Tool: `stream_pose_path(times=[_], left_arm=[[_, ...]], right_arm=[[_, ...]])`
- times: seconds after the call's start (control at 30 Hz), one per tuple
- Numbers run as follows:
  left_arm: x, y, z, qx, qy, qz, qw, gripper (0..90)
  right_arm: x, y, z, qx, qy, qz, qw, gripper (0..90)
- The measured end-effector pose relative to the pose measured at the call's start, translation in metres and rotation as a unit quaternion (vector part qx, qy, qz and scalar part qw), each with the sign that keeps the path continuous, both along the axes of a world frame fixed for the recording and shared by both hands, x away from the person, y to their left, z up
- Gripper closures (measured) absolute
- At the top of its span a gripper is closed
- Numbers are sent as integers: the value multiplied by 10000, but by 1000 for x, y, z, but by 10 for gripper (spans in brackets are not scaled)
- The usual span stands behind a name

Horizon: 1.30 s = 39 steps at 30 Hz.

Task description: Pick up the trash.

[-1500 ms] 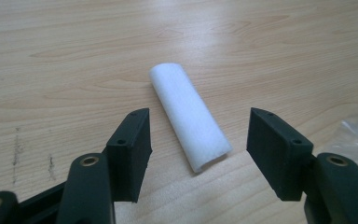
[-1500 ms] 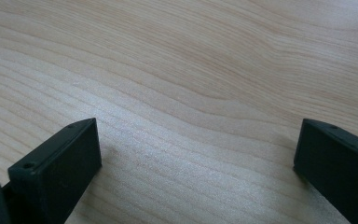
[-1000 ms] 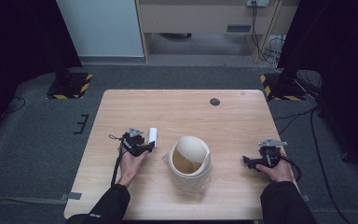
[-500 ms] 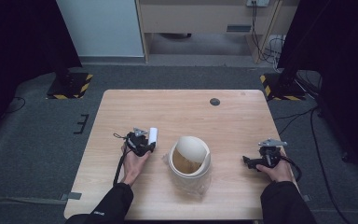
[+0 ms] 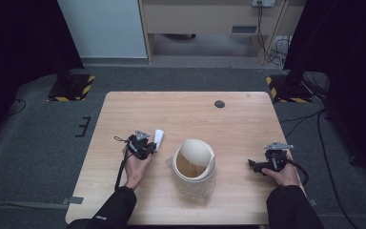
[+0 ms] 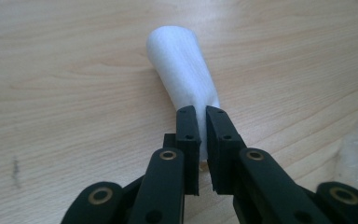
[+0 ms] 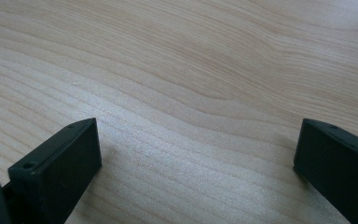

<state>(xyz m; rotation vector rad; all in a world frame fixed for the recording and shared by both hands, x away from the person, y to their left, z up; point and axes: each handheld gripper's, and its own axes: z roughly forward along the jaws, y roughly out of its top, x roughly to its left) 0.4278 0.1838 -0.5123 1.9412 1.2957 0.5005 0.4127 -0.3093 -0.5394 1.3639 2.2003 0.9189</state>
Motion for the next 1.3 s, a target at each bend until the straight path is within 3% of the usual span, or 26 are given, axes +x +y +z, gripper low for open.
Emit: stream_pose_path(times=[0.07, 0.1, 0.17, 0.2, 0.23, 0.3, 0.33, 0.37, 0.47, 0.5, 0.53, 0.63, 0.8, 0.97, 1.0, 1.03, 1.17, 1.3], left_arm=[[-9, 4, 13, -1, -290, -25, 9996, 839], [-9, 4, 13, -1, -290, -25, 9996, 839], [-20, 8, 29, -113, -622, -56, 9980, 839], [-20, 8, 29, -113, -622, -56, 9980, 839], [-24, 9, 34, -138, -745, -70, 9971, 839], [-35, 10, 48, -135, -1090, -152, 9938, 838], [-35, 10, 48, -135, -1090, -152, 9938, 838], [-44, 12, 55, -91, -1316, -219, 9910, 838], [-58, 14, 65, -125, -1608, -307, 9864, 838], [-58, 14, 65, -125, -1608, -307, 9864, 838], [-63, 15, 68, -171, -1680, -332, 9851, 838], [-79, 19, 76, -328, -1808, -400, 9822, 837], [-89, 23, 81, -408, -1874, -479, 9803, 836], [-97, 26, 87, -472, -2022, -566, 9766, 836], [-99, 25, 91, -513, -2138, -603, 9737, 836], [-99, 25, 91, -513, -2138, -603, 9737, 836], [-103, 21, 99, -514, -2347, -744, 9678, 836], [-105, 22, 105, -531, -2440, -744, 9655, 836]], right_arm=[[0, 0, 0, 0, -2, 4, 10000, 7], [0, 0, 0, 0, -2, 4, 10000, 7], [0, 0, 0, -3, -10, 4, 10000, 9], [0, 0, 0, -3, -10, 4, 10000, 10], [0, 0, 0, -8, -15, 7, 10000, 12], [0, 0, 0, 7, -20, 24, 10000, 25], [0, 0, 0, 16, -30, 31, 10000, 33], [0, 0, 0, 21, -41, 40, 10000, 41], [0, 0, 1, 14, -60, 60, 10000, 74], [0, 0, 1, 14, -60, 60, 10000, 74], [0, 0, 3, 11, -49, 89, 9999, 123], [0, 2, 5, -30, -39, 126, 9999, 160], [0, 2, 9, -69, -61, 164, 9998, 185], [0, 3, 16, 89, -261, 133, 9995, 216], [0, 3, 20, 151, -356, 112, 9992, 221], [0, 3, 20, 151, -356, 112, 9992, 221], [0, 2, 29, 407, -615, -5, 9973, 236], [-1, 0, 37, 529, -848, -67, 9950, 250]])
